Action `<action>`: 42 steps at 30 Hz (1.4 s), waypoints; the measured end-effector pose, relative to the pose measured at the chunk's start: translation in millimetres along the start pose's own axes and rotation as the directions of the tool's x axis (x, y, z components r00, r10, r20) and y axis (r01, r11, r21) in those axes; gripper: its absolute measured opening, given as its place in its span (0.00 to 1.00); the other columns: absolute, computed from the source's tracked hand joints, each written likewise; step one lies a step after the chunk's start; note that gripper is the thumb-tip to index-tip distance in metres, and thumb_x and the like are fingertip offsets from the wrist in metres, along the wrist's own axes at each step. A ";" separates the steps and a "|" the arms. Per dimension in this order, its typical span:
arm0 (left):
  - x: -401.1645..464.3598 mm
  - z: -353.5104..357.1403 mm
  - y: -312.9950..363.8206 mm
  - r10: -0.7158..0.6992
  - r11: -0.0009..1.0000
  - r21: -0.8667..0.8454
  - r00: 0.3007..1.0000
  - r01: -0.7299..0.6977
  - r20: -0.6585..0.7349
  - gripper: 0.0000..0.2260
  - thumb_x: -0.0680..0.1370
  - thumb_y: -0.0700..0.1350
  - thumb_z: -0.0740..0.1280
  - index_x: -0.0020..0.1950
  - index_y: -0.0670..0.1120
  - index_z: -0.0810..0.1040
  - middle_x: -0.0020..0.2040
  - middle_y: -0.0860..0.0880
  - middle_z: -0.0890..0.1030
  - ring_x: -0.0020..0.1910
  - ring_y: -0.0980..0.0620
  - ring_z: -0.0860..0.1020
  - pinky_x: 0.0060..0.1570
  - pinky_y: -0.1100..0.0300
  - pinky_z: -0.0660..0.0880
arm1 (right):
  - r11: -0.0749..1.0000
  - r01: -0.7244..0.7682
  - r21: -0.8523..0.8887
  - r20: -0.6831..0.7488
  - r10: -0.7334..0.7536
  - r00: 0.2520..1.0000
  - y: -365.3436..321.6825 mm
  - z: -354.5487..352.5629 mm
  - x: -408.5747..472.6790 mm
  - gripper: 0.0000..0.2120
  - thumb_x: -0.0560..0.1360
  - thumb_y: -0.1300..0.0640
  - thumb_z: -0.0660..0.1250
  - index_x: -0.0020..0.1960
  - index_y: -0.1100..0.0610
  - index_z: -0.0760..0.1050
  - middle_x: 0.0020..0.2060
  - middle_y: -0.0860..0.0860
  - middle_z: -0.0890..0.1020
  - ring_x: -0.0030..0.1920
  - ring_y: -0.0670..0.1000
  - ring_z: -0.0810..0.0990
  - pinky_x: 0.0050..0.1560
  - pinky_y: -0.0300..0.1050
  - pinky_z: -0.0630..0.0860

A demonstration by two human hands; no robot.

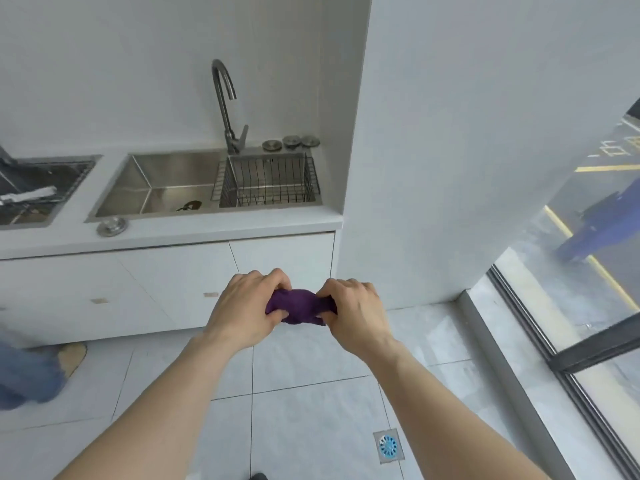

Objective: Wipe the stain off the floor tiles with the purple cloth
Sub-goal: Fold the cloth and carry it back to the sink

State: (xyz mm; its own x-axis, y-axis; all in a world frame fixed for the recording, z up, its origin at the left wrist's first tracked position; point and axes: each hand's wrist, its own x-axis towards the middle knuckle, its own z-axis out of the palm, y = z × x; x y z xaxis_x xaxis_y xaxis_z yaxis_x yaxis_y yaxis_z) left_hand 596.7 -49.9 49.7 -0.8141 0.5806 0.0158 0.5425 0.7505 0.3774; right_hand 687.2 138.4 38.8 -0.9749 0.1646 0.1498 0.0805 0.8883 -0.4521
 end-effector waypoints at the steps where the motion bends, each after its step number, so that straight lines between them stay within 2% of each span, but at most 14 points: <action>1: 0.8 -6.2 5.4 0.003 1.000 -0.002 1.000 -0.003 -0.012 0.14 0.73 0.51 0.72 0.53 0.61 0.71 0.45 0.56 0.78 0.49 0.49 0.74 0.57 0.56 0.70 | 1.000 0.004 -0.005 -0.009 -0.004 1.000 -1.2 -7.5 0.5 0.11 0.71 0.61 0.69 0.53 0.53 0.78 0.44 0.49 0.84 0.46 0.56 0.77 0.50 0.44 0.62; 5: 5.2 -33.6 27.7 0.015 1.000 0.003 0.998 -0.015 -0.067 0.14 0.72 0.51 0.72 0.53 0.60 0.71 0.46 0.56 0.78 0.49 0.49 0.73 0.56 0.56 0.70 | 0.999 0.025 -0.032 -0.038 -0.026 0.999 -7.4 -41.0 8.0 0.13 0.73 0.60 0.69 0.56 0.52 0.79 0.49 0.49 0.83 0.50 0.57 0.78 0.49 0.45 0.63; 10: 11.5 -52.7 35.6 0.017 1.000 -0.004 0.989 -0.018 -0.146 0.14 0.72 0.53 0.71 0.53 0.61 0.70 0.47 0.59 0.79 0.50 0.49 0.75 0.55 0.55 0.73 | 0.998 0.049 -0.034 -0.021 -0.049 0.999 -13.7 -73.3 25.8 0.13 0.75 0.59 0.67 0.57 0.48 0.80 0.50 0.47 0.81 0.49 0.55 0.80 0.45 0.48 0.74; 15: 28.8 -67.1 27.2 -0.013 0.999 -0.036 0.981 0.006 -0.195 0.17 0.73 0.53 0.71 0.58 0.61 0.68 0.53 0.61 0.81 0.54 0.50 0.74 0.57 0.57 0.70 | 0.997 0.076 -0.024 -0.039 -0.077 0.996 -23.2 -79.4 53.7 0.14 0.75 0.58 0.66 0.58 0.45 0.80 0.50 0.45 0.81 0.50 0.54 0.79 0.46 0.48 0.76; 18: 43.0 -69.0 16.4 -0.050 0.997 -0.075 0.979 0.036 -0.197 0.18 0.73 0.53 0.71 0.57 0.60 0.65 0.54 0.61 0.80 0.54 0.49 0.73 0.54 0.58 0.69 | 0.997 0.071 -0.034 -0.052 -0.073 0.996 -25.6 -75.1 74.1 0.16 0.75 0.58 0.66 0.60 0.44 0.78 0.52 0.43 0.82 0.51 0.53 0.80 0.47 0.48 0.77; 22: 73.5 -68.5 -11.6 -0.086 0.992 -0.106 0.978 0.067 -0.188 0.16 0.73 0.54 0.71 0.51 0.61 0.64 0.50 0.58 0.80 0.50 0.49 0.74 0.49 0.57 0.71 | 0.997 0.056 -0.051 -0.037 -0.058 0.998 -29.2 -61.4 114.9 0.16 0.75 0.58 0.65 0.59 0.44 0.78 0.52 0.43 0.84 0.53 0.53 0.80 0.49 0.50 0.77; 25: 102.1 -72.2 -37.7 -0.086 0.988 -0.141 0.984 0.064 -0.158 0.15 0.73 0.54 0.71 0.49 0.62 0.65 0.48 0.59 0.80 0.49 0.49 0.74 0.49 0.57 0.71 | 0.997 0.036 -0.071 -0.041 -0.039 0.998 -33.3 -47.5 151.8 0.14 0.76 0.58 0.65 0.58 0.44 0.78 0.51 0.43 0.84 0.52 0.53 0.80 0.47 0.49 0.76; 28: 129.6 -81.3 -65.8 -0.076 0.986 -0.156 0.985 0.052 -0.156 0.13 0.74 0.54 0.71 0.50 0.61 0.66 0.47 0.60 0.81 0.50 0.50 0.75 0.51 0.56 0.72 | 0.996 0.015 -0.085 -0.027 -0.017 0.999 -43.0 -33.8 187.5 0.12 0.77 0.57 0.64 0.57 0.44 0.78 0.49 0.43 0.85 0.50 0.53 0.81 0.46 0.48 0.76; 33: 176.3 -104.0 -117.3 -0.048 0.983 -0.184 0.984 0.016 -0.172 0.14 0.75 0.52 0.71 0.50 0.61 0.66 0.47 0.61 0.81 0.48 0.53 0.75 0.46 0.58 0.67 | 0.996 -0.004 -0.090 -0.018 0.002 1.000 -68.1 -13.0 249.1 0.11 0.77 0.56 0.64 0.57 0.44 0.77 0.48 0.43 0.85 0.49 0.53 0.81 0.44 0.50 0.77; 37: 207.6 -119.7 -150.9 -0.025 0.985 -0.171 0.979 -0.010 -0.203 0.11 0.76 0.51 0.71 0.52 0.57 0.70 0.47 0.60 0.82 0.48 0.53 0.75 0.47 0.59 0.64 | 0.996 -0.014 -0.090 -0.021 0.012 1.000 -80.4 -0.6 291.3 0.12 0.77 0.57 0.63 0.57 0.44 0.77 0.46 0.44 0.84 0.47 0.52 0.80 0.43 0.50 0.77; 42: 247.4 -123.2 -184.0 -0.011 0.985 -0.168 0.979 -0.024 -0.203 0.10 0.76 0.52 0.71 0.52 0.57 0.71 0.46 0.59 0.82 0.47 0.54 0.75 0.49 0.59 0.64 | 0.995 -0.038 -0.091 -0.009 0.037 0.999 -84.9 15.2 337.7 0.12 0.77 0.58 0.63 0.56 0.45 0.77 0.44 0.45 0.84 0.45 0.54 0.80 0.43 0.51 0.77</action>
State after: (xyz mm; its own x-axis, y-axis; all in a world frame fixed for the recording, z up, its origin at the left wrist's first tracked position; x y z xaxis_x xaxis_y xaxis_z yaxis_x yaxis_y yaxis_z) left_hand 269.9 -83.3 98.3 -0.8450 0.4961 0.1998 0.5195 0.6724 0.5272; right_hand 348.0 112.0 114.4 -0.9694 0.2013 0.1408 0.1359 0.9169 -0.3753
